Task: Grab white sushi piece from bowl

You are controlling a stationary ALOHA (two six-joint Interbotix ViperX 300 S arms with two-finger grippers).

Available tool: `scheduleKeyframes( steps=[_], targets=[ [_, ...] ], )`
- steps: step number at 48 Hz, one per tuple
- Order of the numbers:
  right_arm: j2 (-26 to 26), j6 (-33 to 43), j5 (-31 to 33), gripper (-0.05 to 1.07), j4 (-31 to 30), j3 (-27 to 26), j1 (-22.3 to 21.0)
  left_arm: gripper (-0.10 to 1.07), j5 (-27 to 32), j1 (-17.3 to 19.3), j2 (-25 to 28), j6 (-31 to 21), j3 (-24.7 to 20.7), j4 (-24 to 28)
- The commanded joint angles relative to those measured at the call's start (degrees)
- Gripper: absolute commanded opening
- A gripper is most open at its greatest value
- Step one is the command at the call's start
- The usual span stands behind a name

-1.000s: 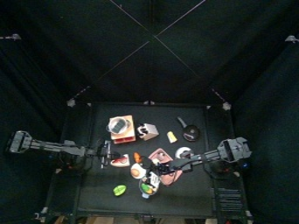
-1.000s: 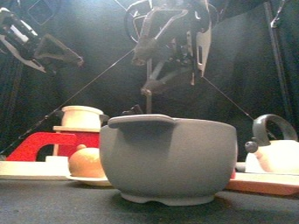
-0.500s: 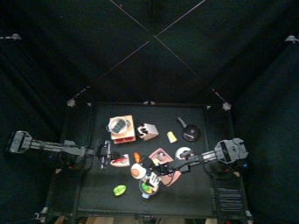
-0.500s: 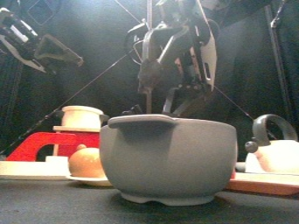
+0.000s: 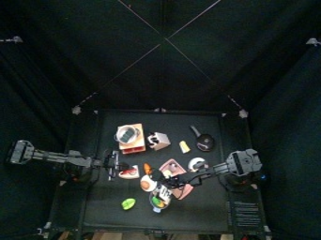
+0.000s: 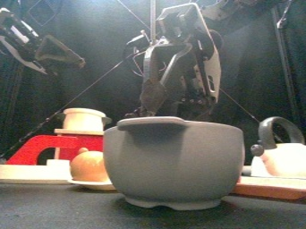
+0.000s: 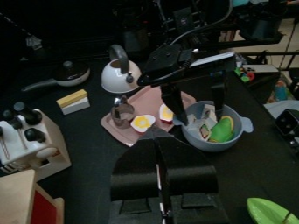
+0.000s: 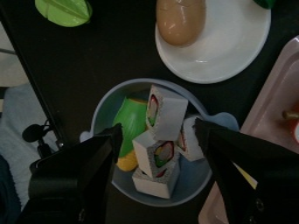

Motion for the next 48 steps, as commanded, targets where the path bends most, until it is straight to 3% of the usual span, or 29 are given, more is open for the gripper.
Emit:
scheduleKeyframes(
  steps=[1,12,32,48],
  targets=[
    [-0.79,-0.09,-0.18,0.9,-0.09,-1.67,-0.26,-0.02,-0.53,0.0,0.0,0.09,-0.79,-0.09],
    [-0.26,0.0,0.09,0.75,-0.35,-1.76,-0.18,-0.02,-0.53,0.09,0.09,0.09,-0.7,-0.09],
    [1.49,0.0,2.9,0.72,-1.58,-3.52,-0.18,-0.02,-0.53,0.09,0.09,0.09,-0.79,-0.09],
    [0.97,-0.09,4.13,0.62,-2.81,-4.57,-0.09,-0.02,-0.53,0.0,0.09,0.09,-0.79,-0.09]
  ],
)
